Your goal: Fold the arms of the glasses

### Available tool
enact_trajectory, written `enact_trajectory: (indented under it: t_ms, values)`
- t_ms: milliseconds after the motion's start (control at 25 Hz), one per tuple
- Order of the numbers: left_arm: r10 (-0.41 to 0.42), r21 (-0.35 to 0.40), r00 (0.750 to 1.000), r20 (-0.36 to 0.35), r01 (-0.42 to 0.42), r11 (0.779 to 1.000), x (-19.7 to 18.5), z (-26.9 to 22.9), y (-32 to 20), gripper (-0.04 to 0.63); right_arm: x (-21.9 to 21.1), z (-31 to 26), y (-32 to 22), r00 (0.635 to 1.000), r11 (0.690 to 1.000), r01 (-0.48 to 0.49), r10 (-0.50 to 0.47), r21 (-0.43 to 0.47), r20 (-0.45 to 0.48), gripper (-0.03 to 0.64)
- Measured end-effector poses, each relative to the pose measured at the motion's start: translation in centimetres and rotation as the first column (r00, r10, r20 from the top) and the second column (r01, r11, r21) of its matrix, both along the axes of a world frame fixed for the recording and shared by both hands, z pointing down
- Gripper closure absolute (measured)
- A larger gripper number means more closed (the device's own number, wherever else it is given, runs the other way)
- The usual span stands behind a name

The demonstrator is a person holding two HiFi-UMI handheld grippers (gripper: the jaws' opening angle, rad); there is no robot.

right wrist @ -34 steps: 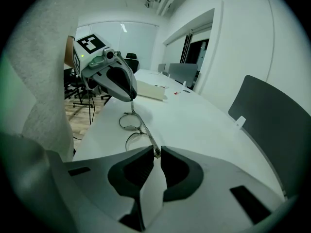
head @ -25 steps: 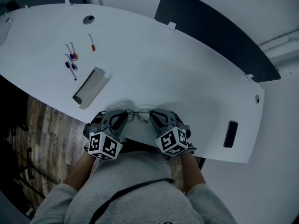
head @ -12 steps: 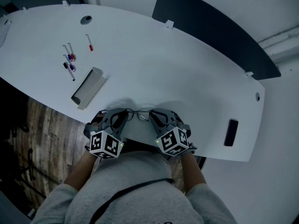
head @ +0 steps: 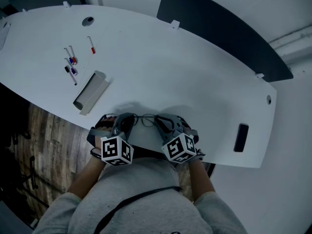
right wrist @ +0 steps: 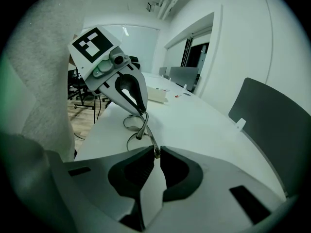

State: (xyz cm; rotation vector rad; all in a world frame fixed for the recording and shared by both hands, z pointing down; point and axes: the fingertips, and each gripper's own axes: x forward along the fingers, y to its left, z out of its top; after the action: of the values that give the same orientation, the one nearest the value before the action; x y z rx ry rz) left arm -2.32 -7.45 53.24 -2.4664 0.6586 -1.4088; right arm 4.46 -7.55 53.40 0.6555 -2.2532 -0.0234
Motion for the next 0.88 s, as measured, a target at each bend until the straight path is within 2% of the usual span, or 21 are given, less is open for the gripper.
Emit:
enact_trajectory:
  t_ms: [480,640,880]
  values:
    - [0.020,-0.005,0.997,0.070,-0.020,1.000,0.1,0.4,-0.2,0.565,-0.1,0.5,0.1,0.999,0.999,0.030,-0.030,0.011,-0.030,0.566]
    - [0.040,0.010,0.994,0.099,-0.041,0.999,0.2,0.4,-0.2,0.567,0.0,0.5,0.1,1.000,1.000,0.020,-0.020,0.006,-0.017,0.565]
    - [0.055,-0.004,0.993,0.104,-0.055,0.998,0.3,0.5,-0.1,0.568,1.4,0.0,0.8,1.000,1.000,-0.005,0.006,-0.020,0.019,0.565]
